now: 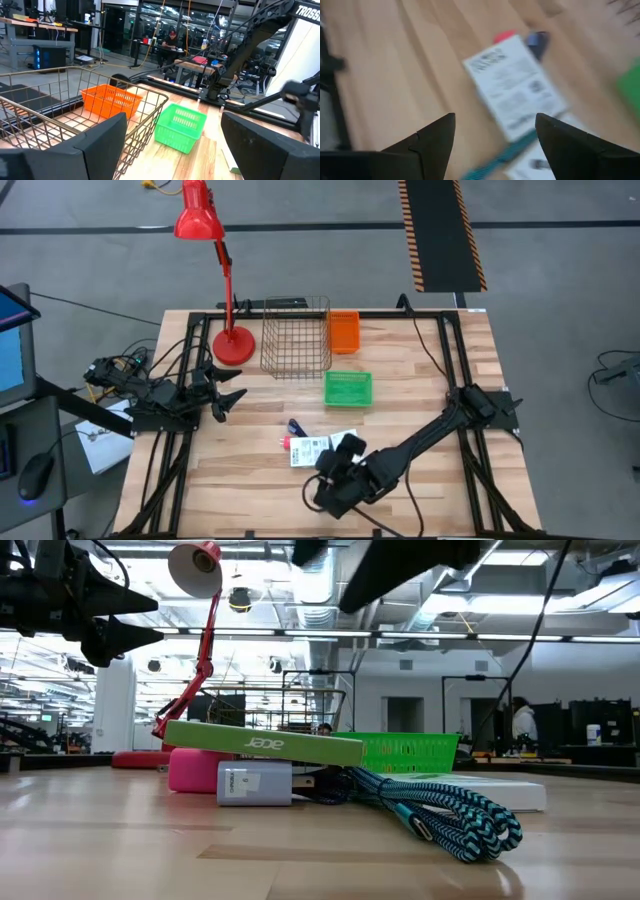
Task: Pick and place items into bin
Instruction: Put the left card reader box into the green bin
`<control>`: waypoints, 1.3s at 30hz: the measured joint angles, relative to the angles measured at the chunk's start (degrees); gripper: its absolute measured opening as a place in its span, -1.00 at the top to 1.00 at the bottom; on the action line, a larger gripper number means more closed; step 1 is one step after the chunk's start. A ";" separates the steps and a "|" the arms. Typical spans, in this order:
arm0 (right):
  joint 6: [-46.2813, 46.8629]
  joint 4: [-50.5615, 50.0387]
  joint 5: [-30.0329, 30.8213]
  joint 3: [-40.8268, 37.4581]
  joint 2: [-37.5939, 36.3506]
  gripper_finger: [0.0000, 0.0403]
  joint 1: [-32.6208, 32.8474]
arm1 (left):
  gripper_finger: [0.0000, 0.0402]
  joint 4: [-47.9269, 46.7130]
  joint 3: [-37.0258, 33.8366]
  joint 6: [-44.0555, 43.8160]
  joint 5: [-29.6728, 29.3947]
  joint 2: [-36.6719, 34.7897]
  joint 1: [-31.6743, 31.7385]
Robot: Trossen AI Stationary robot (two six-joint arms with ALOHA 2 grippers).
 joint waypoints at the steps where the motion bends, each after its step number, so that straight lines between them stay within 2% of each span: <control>1: -1.37 -2.32 0.23 0.63 0.00 -0.34 -0.20 | -0.56 0.00 -0.01 0.00 0.00 0.00 0.00; 5: -5.41 -7.80 0.58 1.40 0.05 -0.34 -0.37 | -0.56 0.00 -0.01 -0.01 0.00 -0.01 0.02; 12: -5.74 -11.63 3.59 1.48 0.92 -0.34 1.13 | -0.56 0.00 0.01 0.00 0.00 -0.02 0.00; 24: 0.23 -14.98 6.32 2.94 1.32 -0.34 3.86 | -0.56 0.00 -0.01 0.00 0.00 -0.02 0.00; 33: -5.64 -15.17 6.40 3.40 8.40 -0.34 3.83 | -0.56 0.02 -0.01 -0.02 0.00 0.08 0.00; 39: -10.53 -16.03 8.14 8.12 10.95 -0.34 4.35 | -0.56 0.02 0.00 -0.02 0.00 0.13 0.01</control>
